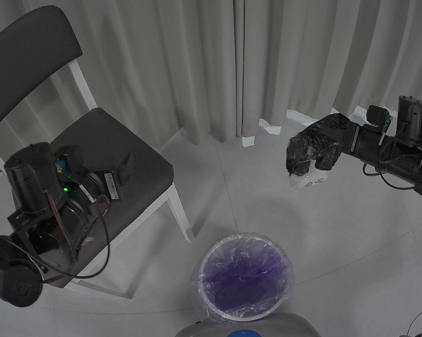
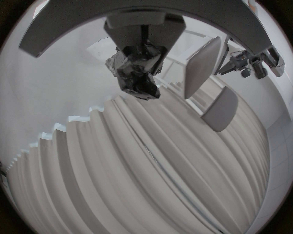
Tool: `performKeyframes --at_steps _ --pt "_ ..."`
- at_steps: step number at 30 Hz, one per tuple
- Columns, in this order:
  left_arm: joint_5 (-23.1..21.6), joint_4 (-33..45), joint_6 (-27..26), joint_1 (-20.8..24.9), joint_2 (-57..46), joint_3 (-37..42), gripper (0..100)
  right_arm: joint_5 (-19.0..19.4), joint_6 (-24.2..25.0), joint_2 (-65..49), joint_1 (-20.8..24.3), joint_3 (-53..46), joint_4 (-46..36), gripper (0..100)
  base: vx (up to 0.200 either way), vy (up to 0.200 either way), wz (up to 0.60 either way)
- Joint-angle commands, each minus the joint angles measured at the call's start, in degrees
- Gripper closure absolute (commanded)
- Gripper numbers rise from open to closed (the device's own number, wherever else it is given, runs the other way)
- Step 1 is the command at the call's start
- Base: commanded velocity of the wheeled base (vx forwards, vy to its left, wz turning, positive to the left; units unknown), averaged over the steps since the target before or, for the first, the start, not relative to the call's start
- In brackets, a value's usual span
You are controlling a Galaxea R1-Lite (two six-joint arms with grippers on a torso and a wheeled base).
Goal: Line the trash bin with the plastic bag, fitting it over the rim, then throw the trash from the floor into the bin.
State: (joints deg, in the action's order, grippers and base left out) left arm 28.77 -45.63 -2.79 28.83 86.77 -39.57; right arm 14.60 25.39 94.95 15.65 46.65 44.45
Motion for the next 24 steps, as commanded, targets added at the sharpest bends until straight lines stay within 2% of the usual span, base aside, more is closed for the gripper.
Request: performKeyframes --at_steps 1,11,24 --pt "0.9 0.6 -1.0 -0.8 -5.4 -0.2 0 -0.3 0.0 -4.7 3.0 -2.0 0.0 100 -0.2 0.0 0.0" --pt "0.8 -0.2 -1.3 -0.2 -6.6 0.9 0 -0.5 -0.3 -4.6 5.6 -3.6 0.0 100 -0.2 0.0 0.0" --pt "0.3 -0.4 -1.0 1.4 -8.0 0.9 0 -0.3 -0.2 2.6 9.4 -3.3 0.6 100 0.0 0.0 0.0"
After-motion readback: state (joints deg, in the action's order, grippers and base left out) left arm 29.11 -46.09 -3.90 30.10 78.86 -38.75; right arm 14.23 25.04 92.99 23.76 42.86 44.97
